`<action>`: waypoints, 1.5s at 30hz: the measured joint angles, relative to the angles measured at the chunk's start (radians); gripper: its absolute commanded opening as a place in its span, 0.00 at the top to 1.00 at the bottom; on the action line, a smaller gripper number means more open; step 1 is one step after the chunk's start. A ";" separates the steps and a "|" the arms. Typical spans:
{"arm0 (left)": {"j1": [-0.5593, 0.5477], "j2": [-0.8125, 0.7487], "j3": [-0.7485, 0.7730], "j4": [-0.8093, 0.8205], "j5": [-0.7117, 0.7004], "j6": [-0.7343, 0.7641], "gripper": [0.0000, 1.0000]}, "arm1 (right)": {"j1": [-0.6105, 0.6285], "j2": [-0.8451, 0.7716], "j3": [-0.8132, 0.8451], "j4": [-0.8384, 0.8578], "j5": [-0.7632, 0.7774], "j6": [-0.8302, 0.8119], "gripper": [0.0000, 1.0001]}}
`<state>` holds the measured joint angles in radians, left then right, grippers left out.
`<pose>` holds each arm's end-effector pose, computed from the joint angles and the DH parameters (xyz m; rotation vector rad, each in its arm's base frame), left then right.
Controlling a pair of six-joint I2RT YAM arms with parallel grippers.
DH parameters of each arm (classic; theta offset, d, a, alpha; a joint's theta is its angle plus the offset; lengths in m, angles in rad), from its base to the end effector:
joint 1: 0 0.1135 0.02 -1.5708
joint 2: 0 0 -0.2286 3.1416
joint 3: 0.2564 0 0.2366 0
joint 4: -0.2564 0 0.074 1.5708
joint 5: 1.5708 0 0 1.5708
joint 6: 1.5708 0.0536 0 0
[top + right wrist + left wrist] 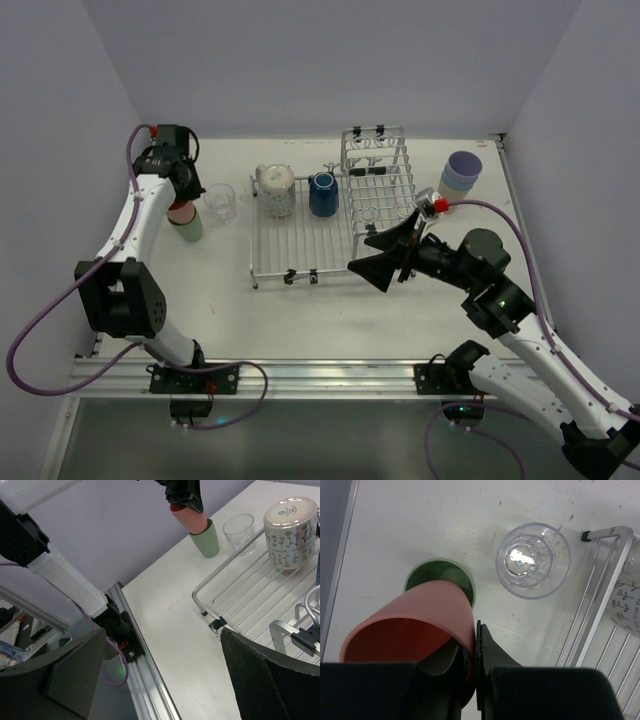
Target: Unload the cups from the dish rack
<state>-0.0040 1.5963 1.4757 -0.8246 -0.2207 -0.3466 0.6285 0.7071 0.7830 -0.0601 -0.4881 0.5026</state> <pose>0.3343 0.0104 0.2717 -0.5116 2.4347 0.1310 0.1399 0.1327 0.3411 -0.5208 1.6217 1.2461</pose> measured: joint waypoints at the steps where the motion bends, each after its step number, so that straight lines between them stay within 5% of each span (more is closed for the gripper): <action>1: 0.000 0.003 0.000 0.000 0.000 0.000 1.00 | 0.001 0.000 0.000 0.000 0.000 0.000 0.01; 20: 0.033 0.072 -0.050 0.062 0.005 0.032 0.93 | 0.024 0.034 0.000 0.000 0.004 -0.010 0.01; 31: 0.042 0.075 -0.091 0.089 0.014 0.052 0.70 | 0.032 0.039 0.000 0.000 0.008 -0.017 0.01; 39: 0.043 0.075 -0.098 0.111 0.037 0.051 0.64 | 0.035 0.039 0.000 0.000 0.012 -0.023 0.01; 45: 0.043 0.065 -0.098 0.113 0.050 0.051 0.46 | 0.039 0.039 0.000 0.000 0.025 -0.025 0.01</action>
<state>0.0395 1.6615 1.3781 -0.7116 -0.1711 -0.2955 0.6674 0.7460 0.7830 -0.0605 -0.4629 0.4774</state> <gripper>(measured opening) 0.471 0.990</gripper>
